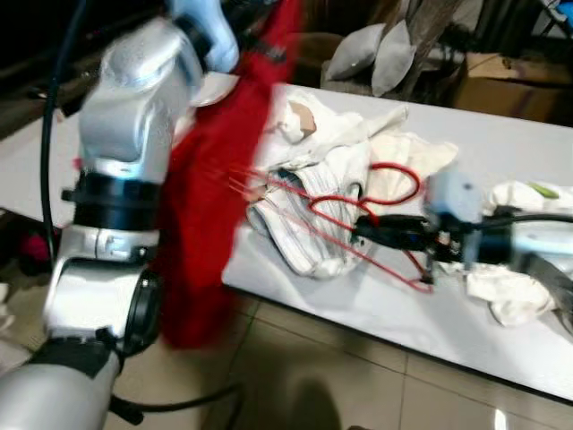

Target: Hang hanger

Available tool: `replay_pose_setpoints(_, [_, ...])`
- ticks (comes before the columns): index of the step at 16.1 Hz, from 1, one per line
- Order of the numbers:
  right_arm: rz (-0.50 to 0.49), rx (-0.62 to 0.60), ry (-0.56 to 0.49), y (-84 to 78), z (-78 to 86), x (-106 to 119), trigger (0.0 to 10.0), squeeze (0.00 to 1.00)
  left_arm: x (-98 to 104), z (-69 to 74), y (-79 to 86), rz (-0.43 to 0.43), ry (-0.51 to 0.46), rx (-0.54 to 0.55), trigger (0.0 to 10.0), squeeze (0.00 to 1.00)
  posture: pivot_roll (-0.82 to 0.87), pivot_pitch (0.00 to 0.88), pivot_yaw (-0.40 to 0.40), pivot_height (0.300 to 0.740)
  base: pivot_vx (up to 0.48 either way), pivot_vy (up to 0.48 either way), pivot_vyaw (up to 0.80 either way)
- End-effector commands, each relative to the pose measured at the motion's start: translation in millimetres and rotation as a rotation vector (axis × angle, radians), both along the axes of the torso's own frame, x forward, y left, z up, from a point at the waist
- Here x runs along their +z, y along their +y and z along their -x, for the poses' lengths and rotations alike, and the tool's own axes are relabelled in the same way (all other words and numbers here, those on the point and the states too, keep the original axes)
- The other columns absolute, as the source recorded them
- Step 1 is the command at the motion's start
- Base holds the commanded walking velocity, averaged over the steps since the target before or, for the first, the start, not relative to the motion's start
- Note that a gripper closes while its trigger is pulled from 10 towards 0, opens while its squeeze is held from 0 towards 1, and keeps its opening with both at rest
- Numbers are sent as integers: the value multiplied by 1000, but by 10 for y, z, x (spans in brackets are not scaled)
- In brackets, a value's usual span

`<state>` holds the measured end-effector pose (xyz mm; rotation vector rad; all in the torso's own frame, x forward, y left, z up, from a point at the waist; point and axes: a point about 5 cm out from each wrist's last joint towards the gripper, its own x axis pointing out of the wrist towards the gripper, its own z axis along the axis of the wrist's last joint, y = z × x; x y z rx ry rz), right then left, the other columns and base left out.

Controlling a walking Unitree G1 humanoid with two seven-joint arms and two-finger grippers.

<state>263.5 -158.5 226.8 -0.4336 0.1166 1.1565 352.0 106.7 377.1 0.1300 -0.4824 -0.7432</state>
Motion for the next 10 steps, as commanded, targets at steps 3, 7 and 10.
replay_pose_setpoints(3, [-8, -19, -46, 183, -135, 74, 10000, 0, 218, 235, -24, -9, -83, -112, 10000, 0, -21, 0, 29, 740, 0, 0, 0])
replay_pose_setpoints(7, [15, -300, -244, 44, -708, 490, 10000, 0, 371, 441, 21, 7, -141, -184, 10000, 0, -11, 0, 15, 740, 0, 0, 0])
replay_pose_setpoints(10, [27, -514, -475, -248, -1041, 991, 10000, 0, 610, 482, 312, 144, -223, -106, 10000, 0, -16, 0, 7, 740, 0, 0, 0])
